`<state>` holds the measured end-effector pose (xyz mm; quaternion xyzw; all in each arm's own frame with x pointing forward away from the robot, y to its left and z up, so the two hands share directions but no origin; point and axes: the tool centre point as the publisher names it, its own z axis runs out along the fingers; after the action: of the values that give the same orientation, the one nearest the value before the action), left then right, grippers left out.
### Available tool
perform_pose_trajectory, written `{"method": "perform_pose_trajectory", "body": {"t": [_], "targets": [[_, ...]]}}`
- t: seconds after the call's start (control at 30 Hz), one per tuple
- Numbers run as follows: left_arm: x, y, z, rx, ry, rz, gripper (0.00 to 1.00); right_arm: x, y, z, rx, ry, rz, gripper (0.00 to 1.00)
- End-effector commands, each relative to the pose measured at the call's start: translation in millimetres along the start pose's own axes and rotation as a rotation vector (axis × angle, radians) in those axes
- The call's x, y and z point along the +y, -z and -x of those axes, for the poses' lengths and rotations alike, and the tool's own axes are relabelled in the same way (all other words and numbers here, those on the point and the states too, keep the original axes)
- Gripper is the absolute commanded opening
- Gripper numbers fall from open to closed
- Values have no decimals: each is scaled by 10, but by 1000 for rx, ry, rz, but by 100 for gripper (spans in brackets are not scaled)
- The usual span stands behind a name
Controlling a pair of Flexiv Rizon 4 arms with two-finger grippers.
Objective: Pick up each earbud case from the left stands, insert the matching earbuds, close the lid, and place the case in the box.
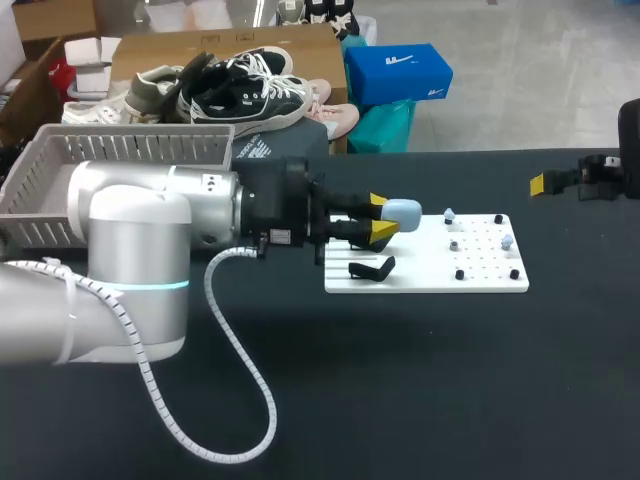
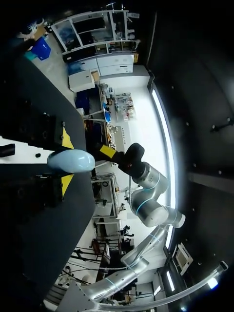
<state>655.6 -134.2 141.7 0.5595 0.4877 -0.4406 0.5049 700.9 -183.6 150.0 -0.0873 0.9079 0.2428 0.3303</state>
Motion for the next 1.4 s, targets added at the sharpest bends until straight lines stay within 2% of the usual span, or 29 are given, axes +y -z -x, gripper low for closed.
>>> {"method": "perform_pose_trajectory", "body": {"t": [0.03, 0.3, 0.67, 1.03, 1.4], "targets": [[136, -198, -132, -43, 9, -35, 0, -15, -3, -1, 0, 1, 6, 100], [193, -345, -213, -83, 34, -59, 0, 75, 94, -118, 26, 46, 10, 100], [212, -386, -277, -78, 43, -51, 0, 542, 146, -271, 51, 146, 83, 100], [192, -364, -326, -65, 57, -32, 0, 933, -19, -443, 106, 198, 129, 100], [185, -337, -327, -60, 52, -25, 0, 1159, -192, -529, 140, 216, 149, 100]]}}
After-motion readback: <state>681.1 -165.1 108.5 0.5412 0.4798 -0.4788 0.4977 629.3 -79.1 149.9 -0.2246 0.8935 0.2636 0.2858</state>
